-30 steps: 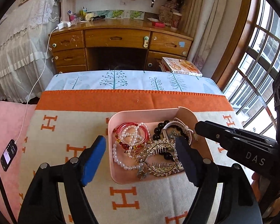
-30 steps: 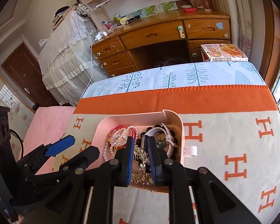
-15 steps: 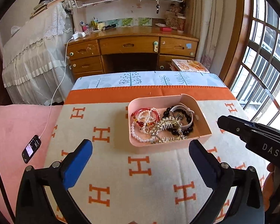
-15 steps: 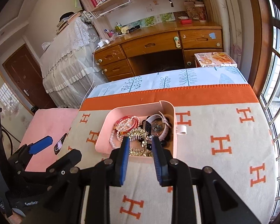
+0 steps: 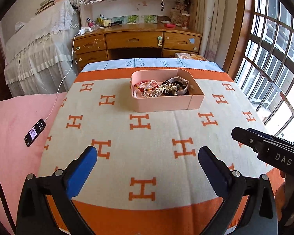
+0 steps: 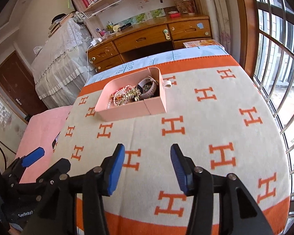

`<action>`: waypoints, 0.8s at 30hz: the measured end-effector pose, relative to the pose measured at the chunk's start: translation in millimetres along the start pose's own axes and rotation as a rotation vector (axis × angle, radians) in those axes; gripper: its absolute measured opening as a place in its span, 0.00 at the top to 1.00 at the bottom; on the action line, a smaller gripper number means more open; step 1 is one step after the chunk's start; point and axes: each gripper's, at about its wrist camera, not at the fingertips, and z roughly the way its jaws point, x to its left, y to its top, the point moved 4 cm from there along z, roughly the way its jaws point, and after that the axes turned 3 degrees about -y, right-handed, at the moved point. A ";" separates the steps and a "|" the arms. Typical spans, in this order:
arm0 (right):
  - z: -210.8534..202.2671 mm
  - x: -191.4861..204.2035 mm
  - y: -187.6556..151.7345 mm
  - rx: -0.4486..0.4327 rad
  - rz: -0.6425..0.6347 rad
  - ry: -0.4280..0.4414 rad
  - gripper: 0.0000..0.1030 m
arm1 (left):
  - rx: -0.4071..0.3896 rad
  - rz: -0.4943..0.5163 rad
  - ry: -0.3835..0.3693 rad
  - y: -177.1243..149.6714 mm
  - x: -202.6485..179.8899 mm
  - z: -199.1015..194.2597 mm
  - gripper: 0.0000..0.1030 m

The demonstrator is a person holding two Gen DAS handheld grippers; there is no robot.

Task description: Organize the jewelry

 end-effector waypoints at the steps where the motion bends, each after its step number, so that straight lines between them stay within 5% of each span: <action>1: -3.1 0.4 -6.1 0.006 -0.001 -0.009 0.49 | 0.010 -0.003 -0.001 -4.8 -0.4 -2.8 0.01; 14: -54.1 21.3 -36.1 -0.122 -0.107 -0.060 0.40 | -0.098 -0.071 0.034 -15.4 1.6 -46.6 0.01; 24: -66.8 32.5 -35.5 -0.203 -0.153 -0.089 0.40 | -0.107 -0.071 0.048 -15.7 0.5 -51.0 0.01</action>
